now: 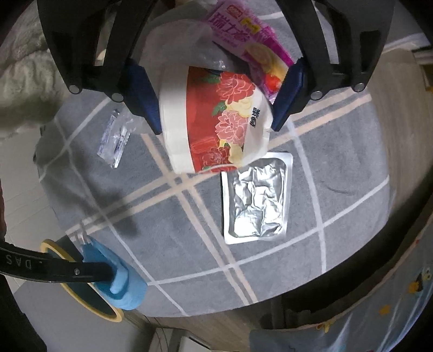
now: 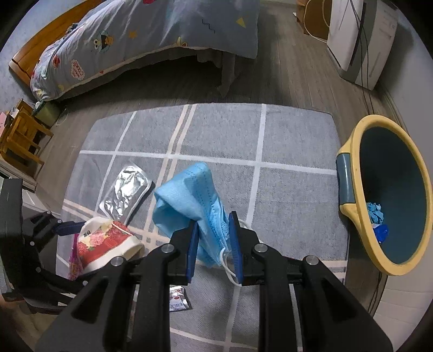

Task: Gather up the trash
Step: 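Carry the mask and red paper cup over the bin with both tools, then open the left tool then the right tool over the bin to drop cup and mask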

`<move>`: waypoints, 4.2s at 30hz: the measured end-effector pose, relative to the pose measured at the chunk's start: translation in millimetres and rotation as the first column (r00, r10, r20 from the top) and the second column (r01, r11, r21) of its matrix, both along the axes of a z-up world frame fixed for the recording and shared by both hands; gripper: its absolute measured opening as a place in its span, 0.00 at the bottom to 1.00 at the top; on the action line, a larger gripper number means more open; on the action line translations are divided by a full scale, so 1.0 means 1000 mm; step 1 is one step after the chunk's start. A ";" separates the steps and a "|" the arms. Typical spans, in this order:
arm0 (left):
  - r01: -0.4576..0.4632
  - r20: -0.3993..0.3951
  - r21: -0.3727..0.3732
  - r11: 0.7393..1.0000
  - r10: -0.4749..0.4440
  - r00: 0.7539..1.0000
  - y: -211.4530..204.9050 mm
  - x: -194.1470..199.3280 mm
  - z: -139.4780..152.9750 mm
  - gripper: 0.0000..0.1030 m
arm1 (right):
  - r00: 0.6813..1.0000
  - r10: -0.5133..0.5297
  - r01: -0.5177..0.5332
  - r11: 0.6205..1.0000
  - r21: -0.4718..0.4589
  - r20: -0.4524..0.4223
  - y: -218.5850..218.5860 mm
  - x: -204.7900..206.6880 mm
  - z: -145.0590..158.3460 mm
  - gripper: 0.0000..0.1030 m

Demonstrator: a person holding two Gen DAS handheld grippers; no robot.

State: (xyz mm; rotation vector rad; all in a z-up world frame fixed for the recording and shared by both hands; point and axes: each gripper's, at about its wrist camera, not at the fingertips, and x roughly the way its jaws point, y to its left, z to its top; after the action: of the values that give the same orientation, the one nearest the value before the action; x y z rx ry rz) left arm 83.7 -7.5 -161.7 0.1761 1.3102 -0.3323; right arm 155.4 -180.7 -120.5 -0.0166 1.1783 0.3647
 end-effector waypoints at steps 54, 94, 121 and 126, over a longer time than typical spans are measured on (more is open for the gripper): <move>0.041 0.360 -0.056 0.998 -0.018 0.933 -0.142 0.070 0.080 0.77 | 0.911 -0.346 0.344 0.938 0.047 0.226 -0.216 0.023 0.115 0.21; 0.316 0.395 0.003 0.949 -0.291 0.871 -0.302 0.120 0.071 0.77 | 0.803 -0.596 0.589 0.797 0.135 0.019 -0.307 0.046 0.033 0.21; 0.241 0.386 0.000 0.971 -0.222 0.895 -0.255 0.107 0.067 0.90 | 0.793 -0.609 0.597 0.785 0.162 0.030 -0.296 0.053 0.044 0.90; 0.208 0.408 -0.005 0.978 -0.188 0.893 -0.229 0.093 0.088 0.91 | 0.797 -0.599 0.578 0.793 0.194 0.075 -0.282 0.048 0.069 0.94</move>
State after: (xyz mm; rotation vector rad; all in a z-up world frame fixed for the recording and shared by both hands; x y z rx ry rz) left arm 176.4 -236.5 -73.2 0.3217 0.8706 -0.4737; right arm 203.6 -463.0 -51.8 0.4607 0.9574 -0.1013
